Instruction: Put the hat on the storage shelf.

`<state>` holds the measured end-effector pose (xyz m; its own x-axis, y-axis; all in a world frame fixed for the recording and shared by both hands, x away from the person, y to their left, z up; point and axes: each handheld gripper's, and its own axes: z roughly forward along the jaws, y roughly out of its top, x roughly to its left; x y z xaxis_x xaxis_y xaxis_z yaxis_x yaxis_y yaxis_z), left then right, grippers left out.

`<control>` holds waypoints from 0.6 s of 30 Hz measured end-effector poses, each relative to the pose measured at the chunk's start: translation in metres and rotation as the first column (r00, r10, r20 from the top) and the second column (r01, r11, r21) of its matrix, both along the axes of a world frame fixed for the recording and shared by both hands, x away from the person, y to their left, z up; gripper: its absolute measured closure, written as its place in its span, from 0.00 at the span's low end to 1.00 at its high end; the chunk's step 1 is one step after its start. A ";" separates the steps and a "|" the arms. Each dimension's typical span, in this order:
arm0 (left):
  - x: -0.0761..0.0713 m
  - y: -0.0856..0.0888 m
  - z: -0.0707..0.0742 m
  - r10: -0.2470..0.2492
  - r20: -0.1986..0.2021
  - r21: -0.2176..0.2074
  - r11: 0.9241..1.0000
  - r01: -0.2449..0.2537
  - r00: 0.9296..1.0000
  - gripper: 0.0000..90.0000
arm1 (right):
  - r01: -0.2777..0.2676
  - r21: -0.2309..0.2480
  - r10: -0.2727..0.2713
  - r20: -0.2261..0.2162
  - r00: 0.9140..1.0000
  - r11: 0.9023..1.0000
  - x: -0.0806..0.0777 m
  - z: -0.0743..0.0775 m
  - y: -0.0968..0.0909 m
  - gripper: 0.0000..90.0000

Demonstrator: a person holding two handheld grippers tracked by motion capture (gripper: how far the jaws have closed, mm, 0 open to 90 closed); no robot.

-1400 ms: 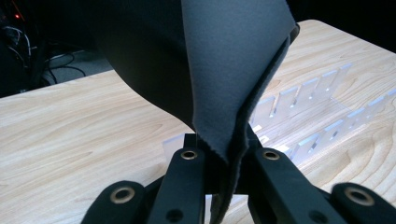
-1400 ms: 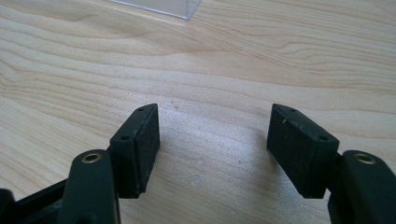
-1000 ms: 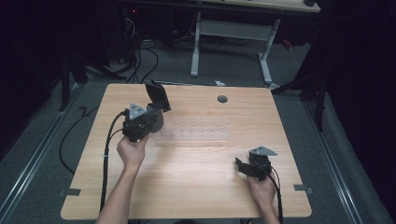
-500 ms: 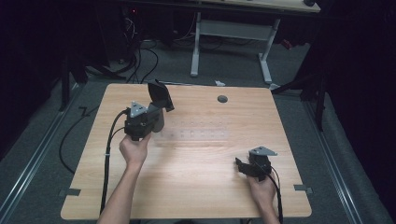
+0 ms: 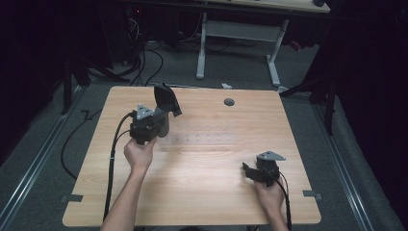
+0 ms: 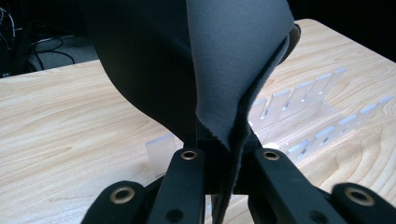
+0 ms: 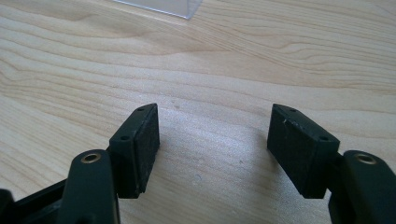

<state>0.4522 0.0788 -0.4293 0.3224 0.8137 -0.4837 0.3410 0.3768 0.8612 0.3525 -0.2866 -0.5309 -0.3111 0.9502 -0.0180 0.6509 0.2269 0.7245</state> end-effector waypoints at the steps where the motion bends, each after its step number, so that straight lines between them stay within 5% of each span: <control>1: 0.000 0.000 -0.001 0.000 -0.002 0.003 1.000 0.000 1.000 0.96 | 0.000 0.000 0.000 0.000 1.000 1.000 0.000 0.000 0.000 0.38; 18: -0.004 0.002 -0.018 0.005 -0.009 0.008 1.000 -0.005 1.000 0.96 | -0.006 -0.001 0.006 0.001 1.000 1.000 0.000 0.000 0.000 0.38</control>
